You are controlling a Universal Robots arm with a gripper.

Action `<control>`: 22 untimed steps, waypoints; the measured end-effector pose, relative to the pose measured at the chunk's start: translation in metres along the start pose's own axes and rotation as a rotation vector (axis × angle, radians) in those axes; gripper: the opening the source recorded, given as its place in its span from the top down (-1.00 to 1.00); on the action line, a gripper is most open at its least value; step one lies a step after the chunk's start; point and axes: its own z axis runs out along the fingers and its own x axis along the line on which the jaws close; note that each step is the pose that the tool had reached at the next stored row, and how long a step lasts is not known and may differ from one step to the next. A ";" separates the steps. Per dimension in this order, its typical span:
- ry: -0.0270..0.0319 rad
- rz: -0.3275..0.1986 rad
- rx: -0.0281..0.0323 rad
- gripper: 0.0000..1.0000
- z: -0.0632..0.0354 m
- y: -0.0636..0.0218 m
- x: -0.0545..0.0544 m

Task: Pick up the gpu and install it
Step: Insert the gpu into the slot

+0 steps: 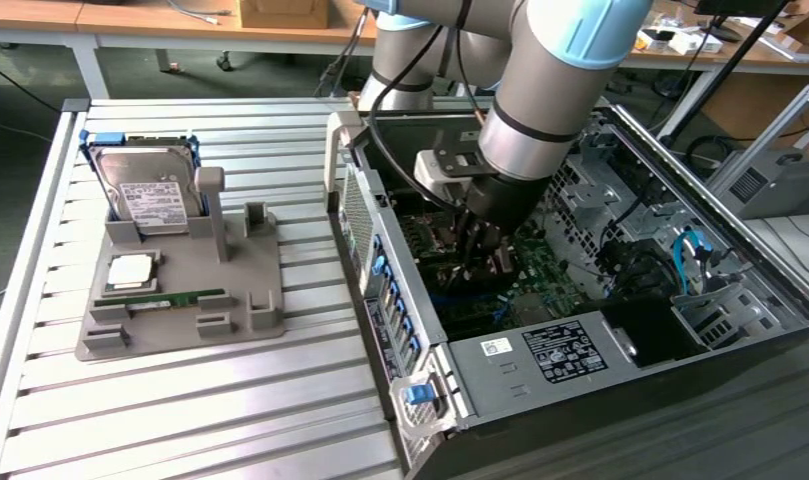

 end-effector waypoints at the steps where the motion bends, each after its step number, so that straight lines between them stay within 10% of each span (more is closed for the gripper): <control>1: -0.0003 0.000 0.0001 0.46 0.0004 0.0000 0.000; 20: 0.0002 0.000 0.0011 0.46 0.0046 0.0008 0.000; 22: 0.0078 0.000 0.0016 0.46 0.0048 0.0009 0.000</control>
